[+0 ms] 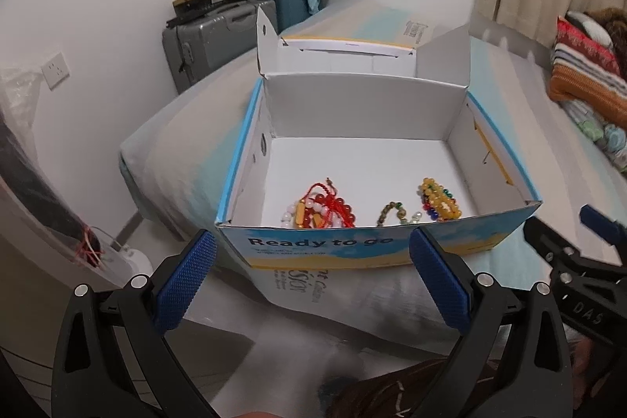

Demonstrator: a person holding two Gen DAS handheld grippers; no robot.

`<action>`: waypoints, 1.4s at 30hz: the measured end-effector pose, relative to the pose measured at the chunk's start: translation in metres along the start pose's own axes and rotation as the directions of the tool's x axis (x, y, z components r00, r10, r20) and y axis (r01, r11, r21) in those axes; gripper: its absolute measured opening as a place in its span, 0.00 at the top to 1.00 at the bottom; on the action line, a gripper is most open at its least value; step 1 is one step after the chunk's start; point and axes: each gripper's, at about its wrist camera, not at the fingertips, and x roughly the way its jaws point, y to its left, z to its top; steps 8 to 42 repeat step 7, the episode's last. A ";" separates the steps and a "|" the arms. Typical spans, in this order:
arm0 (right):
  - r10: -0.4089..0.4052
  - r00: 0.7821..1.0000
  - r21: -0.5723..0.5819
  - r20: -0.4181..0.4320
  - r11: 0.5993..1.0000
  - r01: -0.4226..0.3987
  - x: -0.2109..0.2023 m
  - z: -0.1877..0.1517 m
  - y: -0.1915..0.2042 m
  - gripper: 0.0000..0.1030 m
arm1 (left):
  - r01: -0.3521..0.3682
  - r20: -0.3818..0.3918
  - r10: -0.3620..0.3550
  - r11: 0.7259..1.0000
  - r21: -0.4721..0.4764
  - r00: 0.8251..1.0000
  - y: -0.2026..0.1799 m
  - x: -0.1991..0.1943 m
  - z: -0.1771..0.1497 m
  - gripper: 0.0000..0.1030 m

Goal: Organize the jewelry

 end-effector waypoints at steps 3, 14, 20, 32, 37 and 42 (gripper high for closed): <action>0.002 1.000 0.000 0.001 1.000 -0.002 -0.001 -0.001 0.001 0.07 | 0.004 -0.016 -0.004 1.000 -0.004 1.000 0.002 0.002 0.002 0.06; 0.003 1.000 0.000 -0.002 1.000 -0.003 -0.001 -0.001 -0.001 0.07 | 0.009 -0.022 -0.009 0.999 -0.031 1.000 0.007 0.003 0.001 0.06; 0.003 1.000 0.000 -0.002 1.000 -0.003 -0.001 -0.001 -0.001 0.07 | 0.009 -0.022 -0.009 0.999 -0.031 1.000 0.007 0.003 0.001 0.06; 0.003 1.000 0.000 -0.002 1.000 -0.003 -0.001 -0.001 -0.001 0.07 | 0.009 -0.022 -0.009 0.999 -0.031 1.000 0.007 0.003 0.001 0.06; 0.003 1.000 0.000 -0.002 1.000 -0.003 -0.001 -0.001 -0.001 0.07 | 0.009 -0.022 -0.009 0.999 -0.031 1.000 0.007 0.003 0.001 0.06; 0.003 1.000 0.000 -0.002 1.000 -0.003 -0.001 -0.001 -0.001 0.07 | 0.009 -0.022 -0.009 0.999 -0.031 1.000 0.007 0.003 0.001 0.06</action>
